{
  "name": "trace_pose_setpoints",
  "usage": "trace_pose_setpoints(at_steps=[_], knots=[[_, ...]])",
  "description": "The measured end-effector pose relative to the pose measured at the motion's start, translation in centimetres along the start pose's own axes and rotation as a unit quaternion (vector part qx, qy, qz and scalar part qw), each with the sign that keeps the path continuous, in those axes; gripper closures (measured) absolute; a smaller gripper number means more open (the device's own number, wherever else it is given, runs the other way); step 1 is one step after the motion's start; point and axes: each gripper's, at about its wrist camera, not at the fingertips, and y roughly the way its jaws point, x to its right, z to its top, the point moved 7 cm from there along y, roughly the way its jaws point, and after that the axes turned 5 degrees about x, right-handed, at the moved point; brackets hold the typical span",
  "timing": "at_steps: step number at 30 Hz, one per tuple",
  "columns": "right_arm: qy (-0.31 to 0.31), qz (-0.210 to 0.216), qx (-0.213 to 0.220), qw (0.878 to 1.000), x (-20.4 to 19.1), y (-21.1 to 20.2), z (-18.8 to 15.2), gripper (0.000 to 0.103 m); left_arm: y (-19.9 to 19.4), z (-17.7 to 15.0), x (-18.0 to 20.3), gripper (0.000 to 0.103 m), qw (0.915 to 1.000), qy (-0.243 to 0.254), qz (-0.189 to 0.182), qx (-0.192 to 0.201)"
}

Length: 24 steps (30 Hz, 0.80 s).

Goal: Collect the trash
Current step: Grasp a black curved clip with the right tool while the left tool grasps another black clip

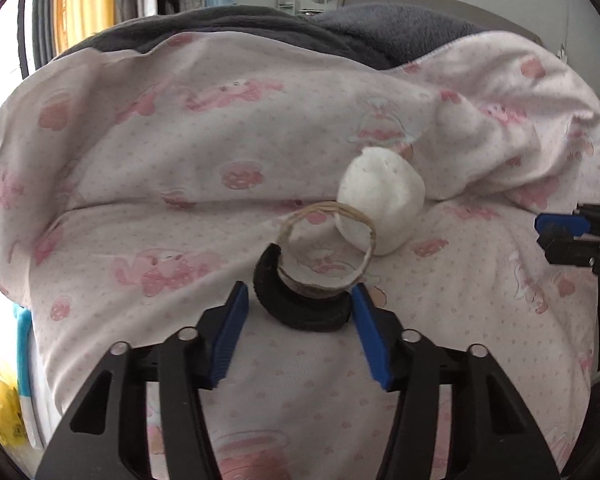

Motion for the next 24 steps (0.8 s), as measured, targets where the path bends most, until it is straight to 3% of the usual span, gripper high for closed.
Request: trace_pose_setpoints(at_steps=[5, 11, 24], knots=[[0.000, -0.001, -0.001, 1.000, 0.1, -0.2, -0.1, 0.062, 0.0, 0.1, 0.3, 0.058, 1.0000, 0.005, -0.001, 0.003], [-0.009, 0.002, 0.003, 1.000, -1.2, 0.1, 0.7, 0.062, -0.9, -0.2, 0.5, 0.058, 0.9997, -0.018, -0.013, 0.005], [-0.033, 0.019, 0.004, 0.999, -6.5, 2.1, 3.1, 0.062, -4.3, -2.2, -2.7, 0.058, 0.9961, -0.088, 0.007, 0.007]])
